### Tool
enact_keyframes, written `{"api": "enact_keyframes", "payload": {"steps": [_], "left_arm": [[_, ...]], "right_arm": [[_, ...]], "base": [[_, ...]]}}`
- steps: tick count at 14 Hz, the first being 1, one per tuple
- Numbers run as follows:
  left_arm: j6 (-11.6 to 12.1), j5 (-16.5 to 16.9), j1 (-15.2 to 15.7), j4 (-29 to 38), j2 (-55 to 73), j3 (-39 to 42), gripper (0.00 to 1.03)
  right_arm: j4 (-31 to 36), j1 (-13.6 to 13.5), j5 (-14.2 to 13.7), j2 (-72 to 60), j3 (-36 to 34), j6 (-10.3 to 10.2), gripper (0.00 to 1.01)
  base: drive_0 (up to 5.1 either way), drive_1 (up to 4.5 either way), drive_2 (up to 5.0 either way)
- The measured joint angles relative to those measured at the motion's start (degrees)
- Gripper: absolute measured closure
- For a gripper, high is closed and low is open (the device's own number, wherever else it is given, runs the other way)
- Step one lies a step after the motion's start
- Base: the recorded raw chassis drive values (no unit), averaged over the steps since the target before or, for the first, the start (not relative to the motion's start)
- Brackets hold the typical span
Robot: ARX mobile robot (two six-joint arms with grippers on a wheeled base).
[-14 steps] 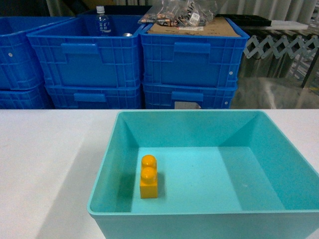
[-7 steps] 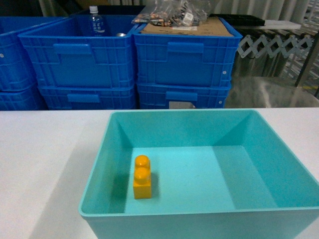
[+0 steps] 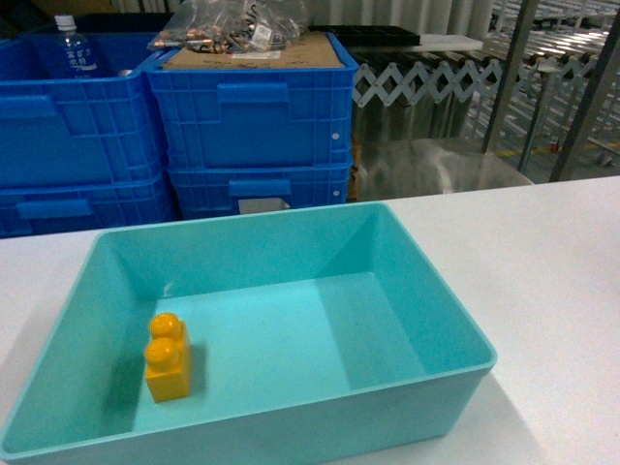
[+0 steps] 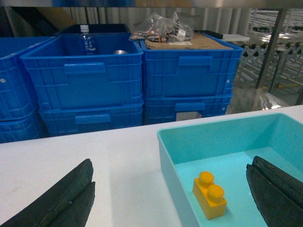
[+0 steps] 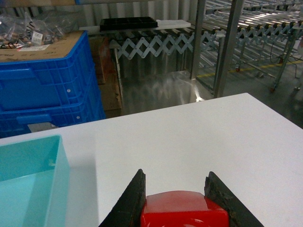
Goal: Pick red block from blue box to shelf
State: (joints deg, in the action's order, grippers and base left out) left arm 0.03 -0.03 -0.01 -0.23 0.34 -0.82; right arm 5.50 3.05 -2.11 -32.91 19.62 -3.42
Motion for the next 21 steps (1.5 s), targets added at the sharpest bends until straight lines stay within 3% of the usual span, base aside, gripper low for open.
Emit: {"api": "enact_keyframes", "payload": {"steps": [21], "left_arm": [[0.00,-0.02,0.00,0.00,0.00,0.00,0.05]], "right_arm": [[0.00,0.00,-0.02,0.00,0.00,0.00,0.72]], "base": [[-1.6,-1.57,-1.6]]}}
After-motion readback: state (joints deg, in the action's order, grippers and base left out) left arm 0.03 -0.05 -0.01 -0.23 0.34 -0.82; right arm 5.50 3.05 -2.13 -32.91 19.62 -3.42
